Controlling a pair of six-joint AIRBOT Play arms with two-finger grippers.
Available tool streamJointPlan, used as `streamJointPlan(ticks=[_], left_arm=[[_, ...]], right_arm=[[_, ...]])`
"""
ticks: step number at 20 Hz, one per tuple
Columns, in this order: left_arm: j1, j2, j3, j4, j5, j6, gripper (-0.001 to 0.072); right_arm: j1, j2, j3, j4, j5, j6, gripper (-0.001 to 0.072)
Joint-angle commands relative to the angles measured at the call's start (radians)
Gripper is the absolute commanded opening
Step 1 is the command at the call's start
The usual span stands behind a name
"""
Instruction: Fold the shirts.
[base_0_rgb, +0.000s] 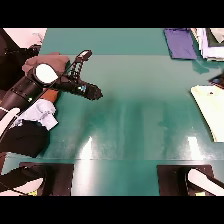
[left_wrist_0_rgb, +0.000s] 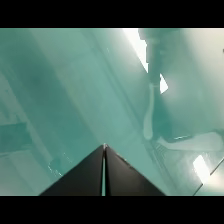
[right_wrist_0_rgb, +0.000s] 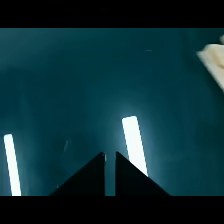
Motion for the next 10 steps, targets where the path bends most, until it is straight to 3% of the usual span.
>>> streamJointPlan(ticks=[1,10], left_arm=[[0.000,0.001,0.001,0.001,0.005,0.000,0.0034],[0.000,0.001,0.001,0.000,0.025,0.001,0.0034]], right_arm=[[0.214,0.000,0.003,0.019,-0.023,-0.059,0.0017],[0.314,0.000,0.003,0.021,-0.007,-0.060,0.0017]])
